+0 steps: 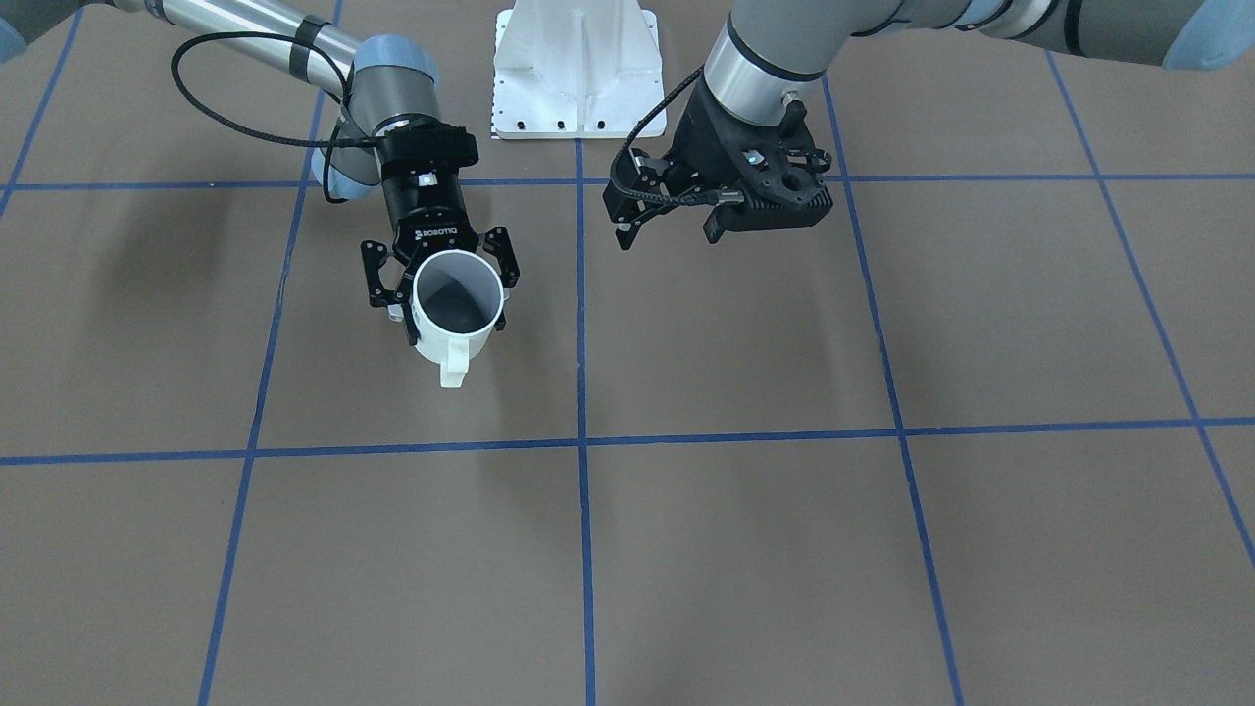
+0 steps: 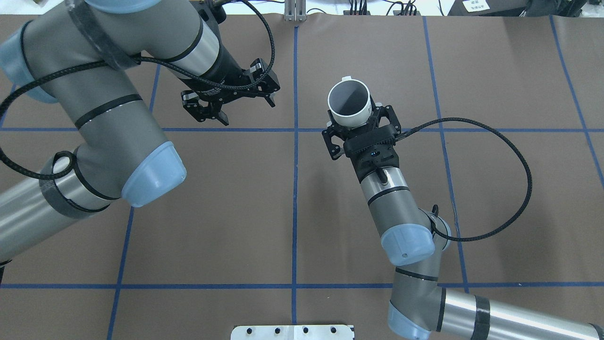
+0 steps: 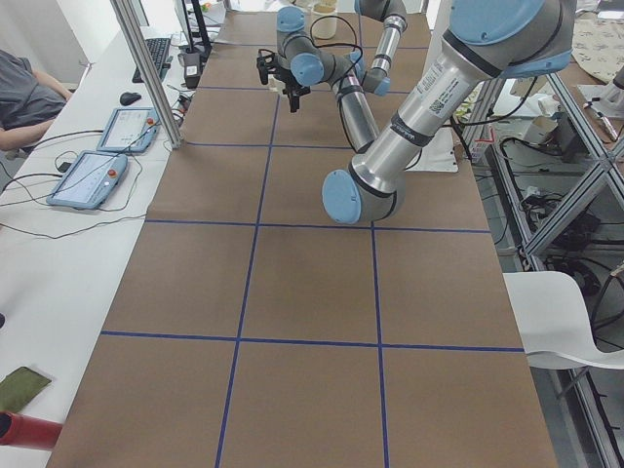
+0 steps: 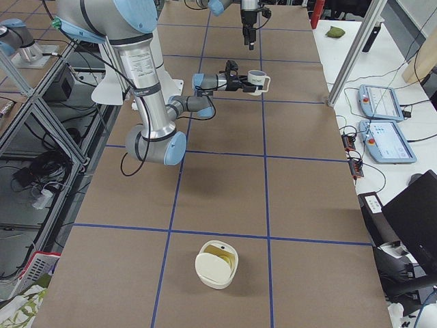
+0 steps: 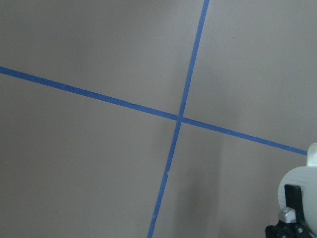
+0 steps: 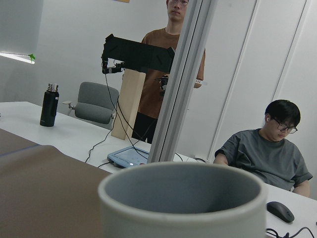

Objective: Left arm hands cup to right arm to dump lemon

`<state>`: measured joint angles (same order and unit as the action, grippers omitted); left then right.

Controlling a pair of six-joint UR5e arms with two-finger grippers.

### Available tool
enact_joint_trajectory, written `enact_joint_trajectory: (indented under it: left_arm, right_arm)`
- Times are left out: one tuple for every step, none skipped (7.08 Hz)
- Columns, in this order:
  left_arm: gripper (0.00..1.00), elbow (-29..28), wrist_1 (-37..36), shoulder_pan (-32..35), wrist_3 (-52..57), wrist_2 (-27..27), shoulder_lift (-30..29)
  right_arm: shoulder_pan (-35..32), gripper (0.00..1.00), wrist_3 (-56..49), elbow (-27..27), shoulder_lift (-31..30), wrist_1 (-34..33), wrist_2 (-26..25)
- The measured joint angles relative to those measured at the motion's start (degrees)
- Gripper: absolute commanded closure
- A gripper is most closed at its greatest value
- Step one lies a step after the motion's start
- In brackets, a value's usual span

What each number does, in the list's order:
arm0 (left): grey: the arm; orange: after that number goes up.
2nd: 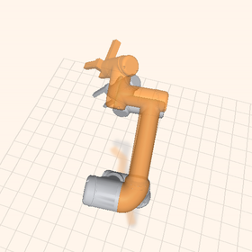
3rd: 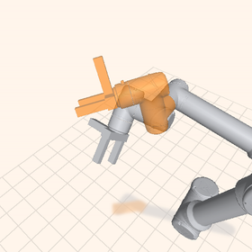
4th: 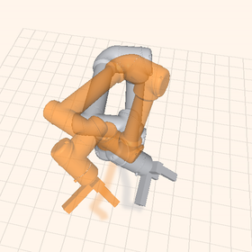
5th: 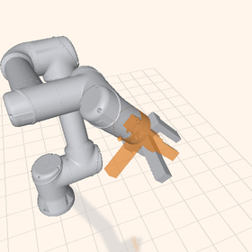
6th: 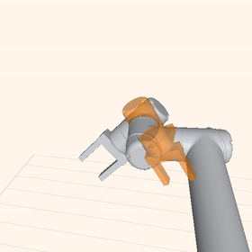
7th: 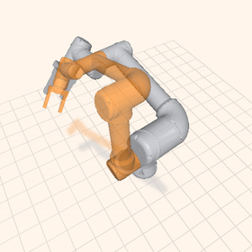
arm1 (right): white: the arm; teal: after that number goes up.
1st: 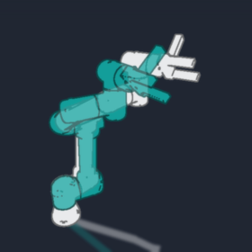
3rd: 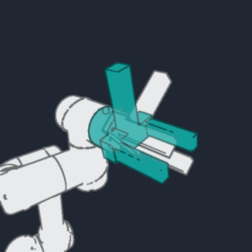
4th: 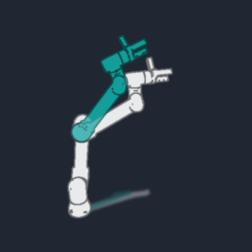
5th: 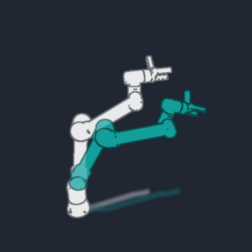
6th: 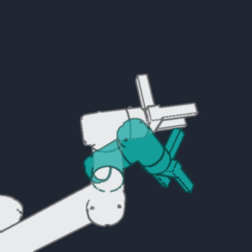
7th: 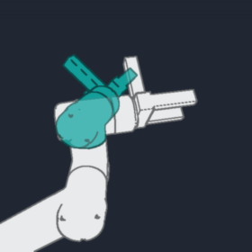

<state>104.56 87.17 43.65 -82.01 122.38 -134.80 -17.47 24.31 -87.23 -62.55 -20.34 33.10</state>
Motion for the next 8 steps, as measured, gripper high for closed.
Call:
enact_joint_trajectory:
  left_arm:
    - [0.00,-0.5,0.7,-1.4,-2.5,-1.6,-1.0]
    - [0.00,-0.7,1.0,-2.7,-5.1,-3.1,-2.2]
    - [0.00,-1.0,1.0,-3.4,-6.9,-3.8,-3.1]
    - [0.00,-1.8,1.1,-3.6,-7.8,-4.1,-4.0]
    - [0.01,-3.2,1.1,-3.7,-8.2,-4.1,-5.2]
    - [0.02,-4.5,1.3,-3.9,-8.3,-4.3,-6.1]
    - [0.06,-5.2,2.0,-4.6,-8.4,-5.1,-6.4]
    - [0.12,-5.8,2.9,-5.4,-8.4,-6.1,-6.6]
  right_arm:
    - [1.6,1.00,-0.3,-0.4,0.5,-0.5,-2.2]
    - [3.1,1.00,-0.4,-0.6,1.1,-1.3,-4.2]
    - [4.2,1.00,-0.5,-0.7,1.6,-2.5,-5.8]
    - [4.9,1.00,-0.5,-0.7,2.0,-3.7,-6.5]
    - [5.2,1.00,-1.0,-0.7,2.2,-4.7,-6.8]
    - [5.3,1.00,-2.1,-0.7,2.6,-5.2,-6.9]
    - [5.3,1.00,-3.3,-0.7,3.0,-5.4,-6.9]
    - [5.3,1.00,-4.0,-0.7,3.5,-5.4,-6.9]
